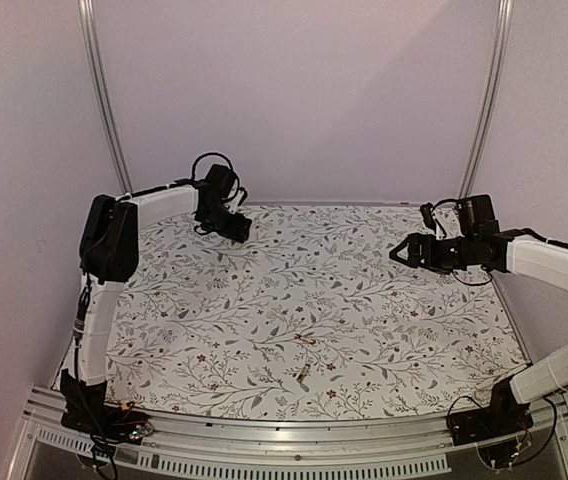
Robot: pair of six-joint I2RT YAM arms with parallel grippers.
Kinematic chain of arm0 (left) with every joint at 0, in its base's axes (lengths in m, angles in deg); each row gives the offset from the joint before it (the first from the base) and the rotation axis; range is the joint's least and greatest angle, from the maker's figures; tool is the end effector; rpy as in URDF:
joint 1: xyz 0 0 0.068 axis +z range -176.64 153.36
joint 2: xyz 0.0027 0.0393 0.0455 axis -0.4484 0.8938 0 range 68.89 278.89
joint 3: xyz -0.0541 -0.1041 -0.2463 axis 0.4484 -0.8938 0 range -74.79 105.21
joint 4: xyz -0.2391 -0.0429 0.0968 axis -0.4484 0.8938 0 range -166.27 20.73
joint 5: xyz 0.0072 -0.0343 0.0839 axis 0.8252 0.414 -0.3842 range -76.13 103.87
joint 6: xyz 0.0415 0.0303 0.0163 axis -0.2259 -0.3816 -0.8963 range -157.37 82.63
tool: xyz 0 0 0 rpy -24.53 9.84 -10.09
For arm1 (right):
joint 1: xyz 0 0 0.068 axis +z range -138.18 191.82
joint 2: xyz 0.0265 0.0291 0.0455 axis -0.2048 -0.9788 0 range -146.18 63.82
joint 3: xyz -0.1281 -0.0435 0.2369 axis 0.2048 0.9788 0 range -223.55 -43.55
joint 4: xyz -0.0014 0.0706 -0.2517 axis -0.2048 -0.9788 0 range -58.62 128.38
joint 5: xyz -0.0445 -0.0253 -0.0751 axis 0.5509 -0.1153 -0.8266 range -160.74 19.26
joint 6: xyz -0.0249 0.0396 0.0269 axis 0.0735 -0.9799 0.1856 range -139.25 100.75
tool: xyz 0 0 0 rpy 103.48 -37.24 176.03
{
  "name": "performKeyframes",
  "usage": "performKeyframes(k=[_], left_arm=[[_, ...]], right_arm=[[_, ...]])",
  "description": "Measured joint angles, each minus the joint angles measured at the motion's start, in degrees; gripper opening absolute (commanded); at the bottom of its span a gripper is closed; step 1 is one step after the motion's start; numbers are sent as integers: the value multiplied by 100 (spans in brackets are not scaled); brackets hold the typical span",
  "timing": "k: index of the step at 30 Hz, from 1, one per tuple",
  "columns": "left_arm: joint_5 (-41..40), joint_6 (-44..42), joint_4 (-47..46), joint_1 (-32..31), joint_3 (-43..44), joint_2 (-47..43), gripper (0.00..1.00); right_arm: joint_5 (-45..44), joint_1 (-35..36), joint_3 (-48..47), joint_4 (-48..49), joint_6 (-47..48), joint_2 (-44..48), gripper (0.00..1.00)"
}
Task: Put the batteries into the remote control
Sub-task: Pick up the remote control from the center of the board.
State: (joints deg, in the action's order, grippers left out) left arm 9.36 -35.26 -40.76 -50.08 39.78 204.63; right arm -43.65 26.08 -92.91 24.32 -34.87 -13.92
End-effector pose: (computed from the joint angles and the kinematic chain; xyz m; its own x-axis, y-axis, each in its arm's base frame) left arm 0.4776 -0.2039 0.1737 -0.7793 0.2978 -0.5513 0.3284 0.9434 0.0454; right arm 0.2731 0.0863 0.2365 -0.7766 0.0499 -0.6280 -0.3489 0.7959 0.4947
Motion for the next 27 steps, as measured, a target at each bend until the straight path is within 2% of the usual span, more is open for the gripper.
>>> performKeyframes(k=[5, 15, 27], left_arm=[[-28, -127, 66, 28, 199, 358, 65], [-90, -275, 175, 92, 575, 686, 40], [-94, -295, 380, 116, 1093, 994, 0]], right_arm=[[48, 0, 9, 4, 2, 0, 99], [144, 0, 9, 4, 0, -52, 99], [201, 0, -72, -170, 22, 17, 99]])
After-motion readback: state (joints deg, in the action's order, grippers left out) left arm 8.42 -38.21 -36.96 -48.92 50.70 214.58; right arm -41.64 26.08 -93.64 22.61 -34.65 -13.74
